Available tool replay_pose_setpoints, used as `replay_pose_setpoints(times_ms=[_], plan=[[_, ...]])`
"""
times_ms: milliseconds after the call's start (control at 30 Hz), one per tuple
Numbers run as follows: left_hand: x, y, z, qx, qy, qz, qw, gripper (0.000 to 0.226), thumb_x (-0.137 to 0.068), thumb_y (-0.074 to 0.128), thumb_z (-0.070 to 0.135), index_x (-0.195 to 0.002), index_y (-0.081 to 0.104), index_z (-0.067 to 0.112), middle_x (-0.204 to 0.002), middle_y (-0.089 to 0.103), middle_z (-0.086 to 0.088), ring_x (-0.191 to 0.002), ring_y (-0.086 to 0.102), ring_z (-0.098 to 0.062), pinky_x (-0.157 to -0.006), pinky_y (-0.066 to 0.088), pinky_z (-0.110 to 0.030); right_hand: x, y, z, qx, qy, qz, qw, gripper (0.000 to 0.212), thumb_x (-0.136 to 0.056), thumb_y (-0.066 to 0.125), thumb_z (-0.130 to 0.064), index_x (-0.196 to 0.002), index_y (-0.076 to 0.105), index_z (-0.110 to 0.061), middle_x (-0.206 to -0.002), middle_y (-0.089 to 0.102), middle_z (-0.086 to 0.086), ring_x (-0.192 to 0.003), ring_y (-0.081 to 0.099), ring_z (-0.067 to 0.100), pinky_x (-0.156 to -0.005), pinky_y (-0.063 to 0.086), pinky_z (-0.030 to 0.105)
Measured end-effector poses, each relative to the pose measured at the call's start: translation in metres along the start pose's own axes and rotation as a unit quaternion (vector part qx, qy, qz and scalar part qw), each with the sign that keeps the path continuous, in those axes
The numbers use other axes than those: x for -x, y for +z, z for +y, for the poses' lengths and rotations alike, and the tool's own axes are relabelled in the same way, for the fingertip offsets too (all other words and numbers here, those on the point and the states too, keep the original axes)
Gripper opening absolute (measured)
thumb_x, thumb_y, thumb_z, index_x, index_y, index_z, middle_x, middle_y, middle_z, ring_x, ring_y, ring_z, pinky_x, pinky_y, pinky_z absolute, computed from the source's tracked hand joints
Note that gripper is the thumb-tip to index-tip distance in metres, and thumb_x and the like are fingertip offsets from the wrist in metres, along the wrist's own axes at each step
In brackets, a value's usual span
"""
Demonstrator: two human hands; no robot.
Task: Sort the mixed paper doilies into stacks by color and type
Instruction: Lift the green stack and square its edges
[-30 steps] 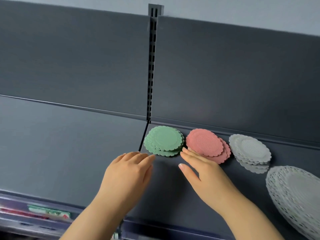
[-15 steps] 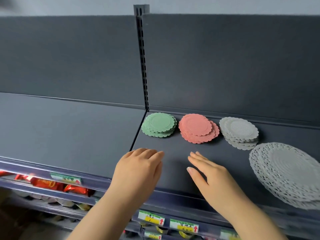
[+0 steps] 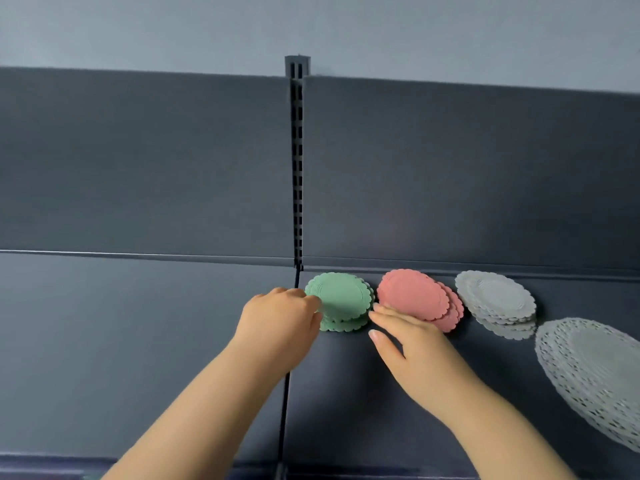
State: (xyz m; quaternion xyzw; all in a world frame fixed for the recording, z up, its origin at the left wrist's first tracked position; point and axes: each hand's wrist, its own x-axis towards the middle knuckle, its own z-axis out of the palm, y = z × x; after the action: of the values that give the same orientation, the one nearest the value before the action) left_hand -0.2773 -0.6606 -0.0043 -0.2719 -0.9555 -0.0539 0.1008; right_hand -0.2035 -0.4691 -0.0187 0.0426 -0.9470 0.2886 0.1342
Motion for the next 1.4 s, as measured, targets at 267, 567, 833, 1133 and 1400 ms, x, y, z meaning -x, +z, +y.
replay_pose_setpoints(times_ms=[267,567,833,1133,1400], plan=[[-0.089,0.019,-0.020,0.044,0.044,-0.140,0.988,0.034,-0.093,0.047,0.042,-0.115,0.055,0.016,-0.110,0.058,-0.004,-0.102,0.055,-0.025,-0.079,0.048,-0.034,-0.046,0.042,-0.019,0.114,0.000,-0.041,0.993,0.043,-0.097,0.037,-0.027,-0.139,0.036,-0.020,-0.150,0.028,-0.007,-0.139,0.013,0.004,-0.100,-0.004,0.007],[-0.127,0.026,-0.043,0.121,0.077,-0.304,0.942,0.061,-0.079,0.061,0.058,-0.115,0.055,0.010,-0.111,0.059,-0.005,-0.098,0.057,-0.023,-0.080,0.046,-0.031,-0.052,0.051,-0.015,0.061,0.031,-0.024,0.997,0.034,-0.096,0.041,-0.019,-0.127,0.053,-0.021,-0.140,0.041,-0.010,-0.130,0.024,-0.007,-0.094,0.001,-0.007],[-0.143,0.023,-0.043,0.019,0.080,-0.389,0.917,0.069,-0.075,0.049,0.074,-0.070,0.055,0.005,-0.062,0.059,-0.004,-0.059,0.055,-0.021,-0.071,0.047,-0.032,-0.059,0.050,-0.015,0.076,0.052,-0.021,0.996,0.029,-0.093,0.043,-0.019,-0.112,0.066,-0.018,-0.135,0.048,-0.011,-0.127,0.034,-0.005,-0.094,0.014,-0.005],[-0.117,0.037,-0.043,0.205,0.019,-0.284,0.936,0.071,-0.079,0.063,0.055,-0.123,0.036,0.007,-0.124,0.047,-0.008,-0.108,0.049,-0.024,-0.080,0.040,-0.030,-0.064,0.050,-0.016,0.080,0.101,-0.003,0.992,0.026,-0.086,0.046,-0.022,-0.097,0.069,-0.017,-0.126,0.057,-0.013,-0.122,0.042,-0.006,-0.099,0.030,0.010],[-0.116,0.029,-0.035,0.172,-0.005,-0.287,0.942,0.068,-0.077,0.065,0.054,-0.119,0.036,0.009,-0.112,0.050,-0.004,-0.087,0.048,-0.020,-0.071,0.039,-0.030,-0.061,0.050,-0.018,0.081,0.082,0.002,0.993,0.032,-0.087,0.044,-0.021,-0.109,0.067,-0.023,-0.129,0.055,-0.010,-0.126,0.040,0.000,-0.100,0.032,0.017]])
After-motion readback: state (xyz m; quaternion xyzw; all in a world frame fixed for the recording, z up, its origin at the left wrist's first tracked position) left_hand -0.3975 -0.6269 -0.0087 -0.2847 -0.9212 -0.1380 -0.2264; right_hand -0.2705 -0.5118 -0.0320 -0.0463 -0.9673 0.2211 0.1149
